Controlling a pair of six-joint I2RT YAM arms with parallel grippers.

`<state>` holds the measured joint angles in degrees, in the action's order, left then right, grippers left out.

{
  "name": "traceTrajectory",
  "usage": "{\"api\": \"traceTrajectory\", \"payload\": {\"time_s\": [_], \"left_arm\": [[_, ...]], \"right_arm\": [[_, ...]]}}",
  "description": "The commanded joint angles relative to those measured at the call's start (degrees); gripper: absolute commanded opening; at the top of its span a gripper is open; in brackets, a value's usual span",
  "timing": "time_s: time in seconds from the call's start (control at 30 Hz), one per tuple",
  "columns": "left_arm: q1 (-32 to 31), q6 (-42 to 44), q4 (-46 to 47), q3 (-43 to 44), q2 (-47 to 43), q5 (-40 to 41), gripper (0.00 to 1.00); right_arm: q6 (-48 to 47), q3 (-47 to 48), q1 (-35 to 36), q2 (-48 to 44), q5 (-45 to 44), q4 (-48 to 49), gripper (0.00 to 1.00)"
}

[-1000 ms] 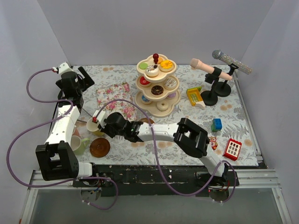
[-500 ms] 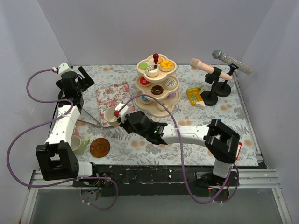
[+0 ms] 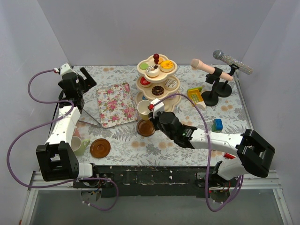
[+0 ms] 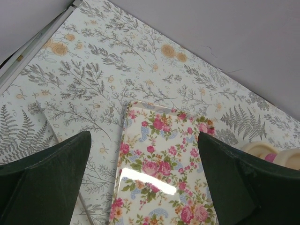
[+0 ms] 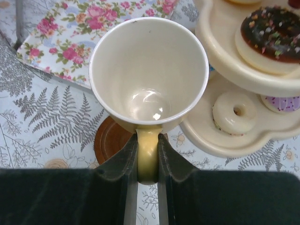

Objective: Serve the afternoon tea
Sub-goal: Place the cup on the coaster.

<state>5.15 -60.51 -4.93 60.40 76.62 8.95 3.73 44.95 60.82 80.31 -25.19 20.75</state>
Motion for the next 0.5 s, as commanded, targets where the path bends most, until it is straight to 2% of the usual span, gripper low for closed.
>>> {"api": "traceTrajectory", "payload": {"time_s": [0.0,0.13,0.47], "left_arm": [[0.2,-0.4,1.1,-0.5,-0.4,-1.5,0.98],[0.3,-0.4,1.1,-0.7,-0.2,-1.6,0.98],[0.3,-0.5,1.2,-0.6,0.2,-2.3,0.98]], "right_arm": [[1.7,-1.3,0.4,-2.4,-1.9,9.2,0.01],[2.0,-3.9,0.4,-2.6,-1.9,12.5,0.01],[2.7,-4.3,0.8,-0.2,-0.4,12.9,0.01]]}}
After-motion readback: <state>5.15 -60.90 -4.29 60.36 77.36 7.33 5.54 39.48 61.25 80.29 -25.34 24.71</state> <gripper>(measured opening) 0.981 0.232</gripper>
